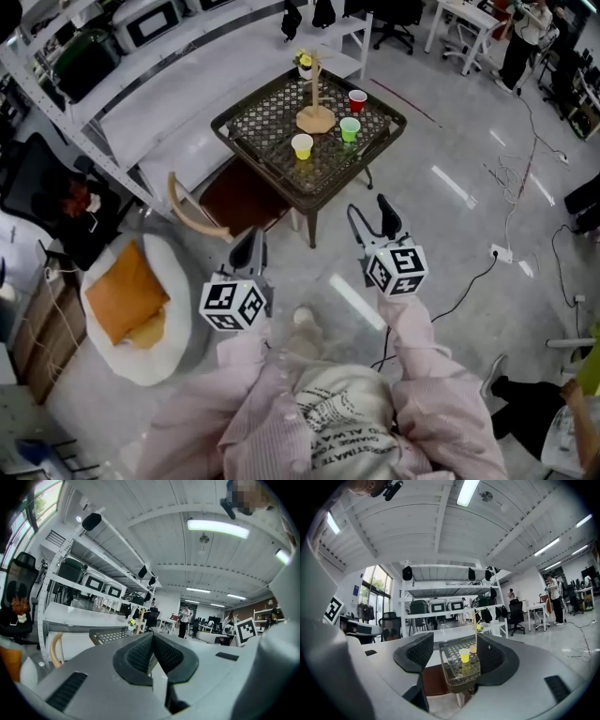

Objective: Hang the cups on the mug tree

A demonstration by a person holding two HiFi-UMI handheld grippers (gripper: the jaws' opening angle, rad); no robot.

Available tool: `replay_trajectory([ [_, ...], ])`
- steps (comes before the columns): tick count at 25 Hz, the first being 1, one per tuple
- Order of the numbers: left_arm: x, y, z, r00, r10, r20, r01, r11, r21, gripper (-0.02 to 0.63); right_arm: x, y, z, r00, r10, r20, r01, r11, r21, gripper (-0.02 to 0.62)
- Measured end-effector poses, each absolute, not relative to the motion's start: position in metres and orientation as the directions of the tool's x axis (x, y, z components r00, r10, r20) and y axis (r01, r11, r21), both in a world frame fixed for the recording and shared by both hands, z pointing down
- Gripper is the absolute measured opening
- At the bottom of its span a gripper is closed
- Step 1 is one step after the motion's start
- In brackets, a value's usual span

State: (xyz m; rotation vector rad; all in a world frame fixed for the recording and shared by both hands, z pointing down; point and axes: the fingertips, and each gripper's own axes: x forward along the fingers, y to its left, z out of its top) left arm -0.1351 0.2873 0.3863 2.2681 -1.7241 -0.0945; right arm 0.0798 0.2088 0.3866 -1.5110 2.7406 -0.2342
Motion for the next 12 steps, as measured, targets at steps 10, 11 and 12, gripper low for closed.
replay_trajectory([
  [10, -0.164, 0.215, 0.408, 0.289, -0.945, 0.153, -0.923, -0.233, 0.305, -0.002, 0.052, 0.143, 0.413, -0.53, -0.838, 0.13, -0.847, 0.513, -0.139, 0.265],
  [11, -0.165, 0.208, 0.409, 0.294, -0.944, 0.152, -0.921, -0.237, 0.308, -0.002, 0.051, 0.138, 0.416, -0.529, -0.838, 0.135, -0.847, 0.513, -0.14, 0.265],
  [12, -0.165, 0.201, 0.41, 0.298, -0.942, 0.152, -0.919, -0.241, 0.311, -0.002, 0.049, 0.133, 0.418, -0.531, -0.836, 0.14, -0.846, 0.514, -0.14, 0.265],
])
